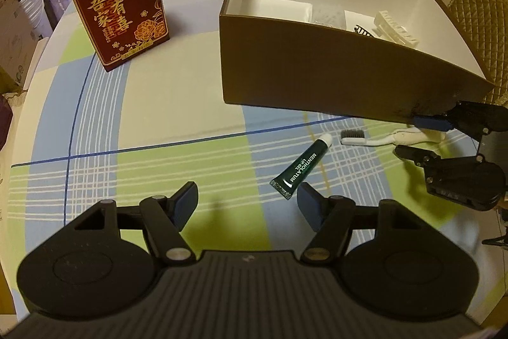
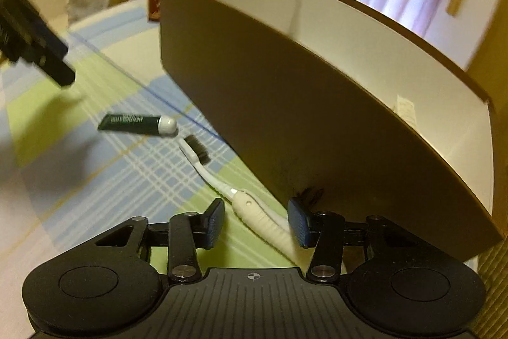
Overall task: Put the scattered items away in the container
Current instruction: 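Grasp the white toothbrush handle with the right tool while the left tool grasps the green lip balm tube, then carry the toothbrush and lip balm tube up over the box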
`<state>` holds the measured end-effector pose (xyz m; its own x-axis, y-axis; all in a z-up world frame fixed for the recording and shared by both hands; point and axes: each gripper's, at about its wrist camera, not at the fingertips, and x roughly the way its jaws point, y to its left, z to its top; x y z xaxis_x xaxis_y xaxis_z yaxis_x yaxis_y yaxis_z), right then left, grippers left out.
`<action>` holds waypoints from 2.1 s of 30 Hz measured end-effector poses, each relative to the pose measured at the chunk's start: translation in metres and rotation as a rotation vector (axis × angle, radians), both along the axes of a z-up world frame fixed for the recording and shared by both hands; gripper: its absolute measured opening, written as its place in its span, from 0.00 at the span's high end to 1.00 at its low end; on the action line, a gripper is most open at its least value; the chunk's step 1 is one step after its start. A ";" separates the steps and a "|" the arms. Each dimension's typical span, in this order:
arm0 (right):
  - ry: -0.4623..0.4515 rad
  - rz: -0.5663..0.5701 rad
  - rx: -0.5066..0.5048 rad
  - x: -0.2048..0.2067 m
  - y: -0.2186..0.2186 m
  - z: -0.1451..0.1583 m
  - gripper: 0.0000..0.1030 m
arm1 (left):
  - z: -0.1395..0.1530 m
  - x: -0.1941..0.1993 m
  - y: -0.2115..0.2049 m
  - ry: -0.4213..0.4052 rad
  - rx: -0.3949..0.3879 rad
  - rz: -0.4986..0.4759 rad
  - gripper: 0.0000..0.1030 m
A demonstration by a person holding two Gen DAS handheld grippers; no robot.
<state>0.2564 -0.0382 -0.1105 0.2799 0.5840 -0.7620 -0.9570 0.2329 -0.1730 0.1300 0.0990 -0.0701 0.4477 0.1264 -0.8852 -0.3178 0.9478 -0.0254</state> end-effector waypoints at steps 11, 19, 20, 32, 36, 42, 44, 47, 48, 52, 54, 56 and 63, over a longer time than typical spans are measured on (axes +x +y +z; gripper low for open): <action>0.131 -0.097 -0.031 -0.012 -0.018 0.004 0.71 | -0.006 0.002 -0.008 -0.007 -0.014 -0.058 0.42; 0.194 -0.233 -0.010 -0.020 -0.046 0.008 0.71 | -0.021 0.035 -0.030 -0.015 0.024 -0.251 0.51; 0.195 -0.250 -0.009 -0.020 -0.048 0.009 0.71 | -0.024 0.040 -0.033 -0.013 0.029 -0.269 0.51; 0.217 -0.330 0.002 -0.024 -0.079 0.014 0.71 | -0.054 0.065 -0.040 0.004 -0.006 -0.291 0.87; 0.221 -0.318 0.004 -0.028 -0.083 0.014 0.71 | -0.053 0.045 -0.043 0.017 -0.017 -0.264 0.87; 0.230 -0.297 0.003 -0.039 -0.092 0.015 0.71 | -0.049 -0.006 -0.049 0.026 -0.096 -0.222 0.87; 0.240 -0.287 0.000 -0.045 -0.095 0.016 0.71 | -0.047 -0.020 -0.054 0.039 -0.122 -0.204 0.87; 0.252 -0.300 0.003 -0.050 -0.096 0.016 0.71 | -0.046 -0.034 -0.059 0.050 -0.143 -0.172 0.87; 0.261 -0.312 0.010 -0.050 -0.097 0.016 0.71 | -0.045 -0.035 -0.060 0.051 -0.143 -0.166 0.87; 0.292 -0.359 0.034 -0.042 -0.096 0.018 0.70 | -0.045 -0.028 -0.063 0.043 -0.151 -0.146 0.81; 0.291 -0.374 0.041 -0.039 -0.094 0.018 0.70 | -0.044 -0.026 -0.065 0.042 -0.147 -0.149 0.78; 0.284 -0.382 0.051 -0.035 -0.091 0.018 0.64 | -0.045 -0.022 -0.068 0.038 -0.137 -0.153 0.78; 0.222 -0.390 0.043 -0.037 -0.079 0.008 0.18 | -0.046 -0.023 -0.074 0.029 -0.101 -0.179 0.79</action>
